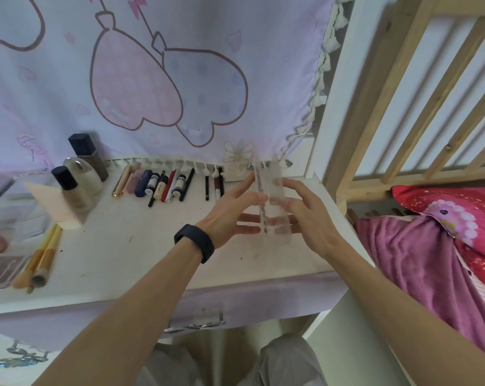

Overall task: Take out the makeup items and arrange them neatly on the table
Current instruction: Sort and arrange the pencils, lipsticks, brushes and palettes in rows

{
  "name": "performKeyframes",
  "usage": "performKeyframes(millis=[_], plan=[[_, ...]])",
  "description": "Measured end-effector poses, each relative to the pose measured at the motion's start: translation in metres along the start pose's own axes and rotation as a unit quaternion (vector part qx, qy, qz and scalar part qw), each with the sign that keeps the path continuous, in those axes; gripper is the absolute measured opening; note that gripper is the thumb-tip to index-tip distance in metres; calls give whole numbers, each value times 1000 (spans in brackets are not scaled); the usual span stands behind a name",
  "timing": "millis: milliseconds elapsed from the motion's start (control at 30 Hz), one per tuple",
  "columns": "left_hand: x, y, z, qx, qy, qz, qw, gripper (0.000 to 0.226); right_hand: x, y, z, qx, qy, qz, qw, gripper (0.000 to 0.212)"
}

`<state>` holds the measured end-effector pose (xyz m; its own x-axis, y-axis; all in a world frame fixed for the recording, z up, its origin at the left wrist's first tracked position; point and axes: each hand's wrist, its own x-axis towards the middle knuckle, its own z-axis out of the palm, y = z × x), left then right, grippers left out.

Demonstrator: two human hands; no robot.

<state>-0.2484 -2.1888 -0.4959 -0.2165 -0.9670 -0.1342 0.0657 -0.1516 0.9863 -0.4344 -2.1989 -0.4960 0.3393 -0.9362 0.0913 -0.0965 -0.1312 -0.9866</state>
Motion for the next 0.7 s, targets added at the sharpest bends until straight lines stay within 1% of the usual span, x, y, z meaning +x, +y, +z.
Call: performKeyframes(millis=[67,167,267,300,367,433,500,567,600,633,700], plan=[[0,-1,-3,-9,-1,-2,1000,85,1,0,-4,4,-15,12,1000,53],[-1,-4,-6,-25,-6,0,1000,81,2,0,-7,-27,-47,27,998,51],[1,-6,-5,-61,6,0,998,76,5,1,-5,-13,-34,31,999,47],[3,-6,-4,-77,12,2,997,72,3,2,-4,-8,-28,33,999,49],[6,-9,-2,-107,22,6,994,65,-5,9,-2,-10,-27,34,999,58],[9,-11,-1,-130,28,9,991,61,-17,19,-2,-37,-30,32,998,68],[12,-11,1,-141,34,10,989,62,-25,28,-5,-63,11,28,998,68],[15,-10,3,-138,35,8,990,60,-27,32,-10,-29,83,24,996,50],[15,-10,4,-138,37,7,990,59,-24,32,-13,-1,124,23,992,38],[15,-9,4,-138,45,5,989,59,-21,32,-18,22,167,20,985,32],[15,-8,5,-131,72,0,989,60,-11,31,-30,40,244,22,969,33]])
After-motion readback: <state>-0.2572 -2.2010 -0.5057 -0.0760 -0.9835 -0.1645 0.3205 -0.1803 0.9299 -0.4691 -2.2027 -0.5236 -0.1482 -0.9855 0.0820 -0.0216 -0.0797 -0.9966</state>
